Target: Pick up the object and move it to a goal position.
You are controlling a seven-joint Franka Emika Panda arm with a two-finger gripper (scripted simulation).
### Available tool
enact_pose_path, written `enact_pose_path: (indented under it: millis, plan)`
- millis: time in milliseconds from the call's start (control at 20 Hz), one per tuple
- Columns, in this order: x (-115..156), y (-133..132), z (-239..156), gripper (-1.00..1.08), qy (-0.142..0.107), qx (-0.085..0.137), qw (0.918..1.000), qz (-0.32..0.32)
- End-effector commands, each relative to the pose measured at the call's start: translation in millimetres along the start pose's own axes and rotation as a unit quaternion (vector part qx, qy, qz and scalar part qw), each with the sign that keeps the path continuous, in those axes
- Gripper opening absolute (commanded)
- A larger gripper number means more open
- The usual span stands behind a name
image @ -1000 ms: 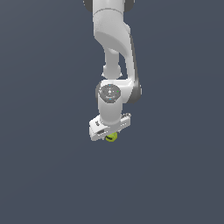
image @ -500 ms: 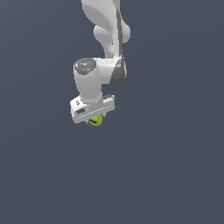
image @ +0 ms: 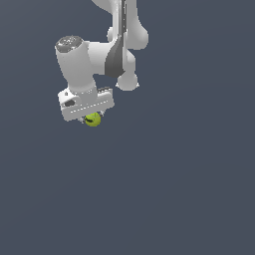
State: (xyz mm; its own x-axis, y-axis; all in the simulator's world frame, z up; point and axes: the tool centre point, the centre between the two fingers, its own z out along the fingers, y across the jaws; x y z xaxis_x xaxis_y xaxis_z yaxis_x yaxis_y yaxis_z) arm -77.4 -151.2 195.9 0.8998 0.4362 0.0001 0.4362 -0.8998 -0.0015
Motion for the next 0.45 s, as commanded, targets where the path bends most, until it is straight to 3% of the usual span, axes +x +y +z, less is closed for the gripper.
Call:
enact_pose_path:
  millis: [0,400]
  plan:
    - [-14,8,-11,-1.00,0.001,0.000,1.0000,-0.001]
    - [-33,19,-27,-1.00,0.000,0.000,1.0000,-0.001]
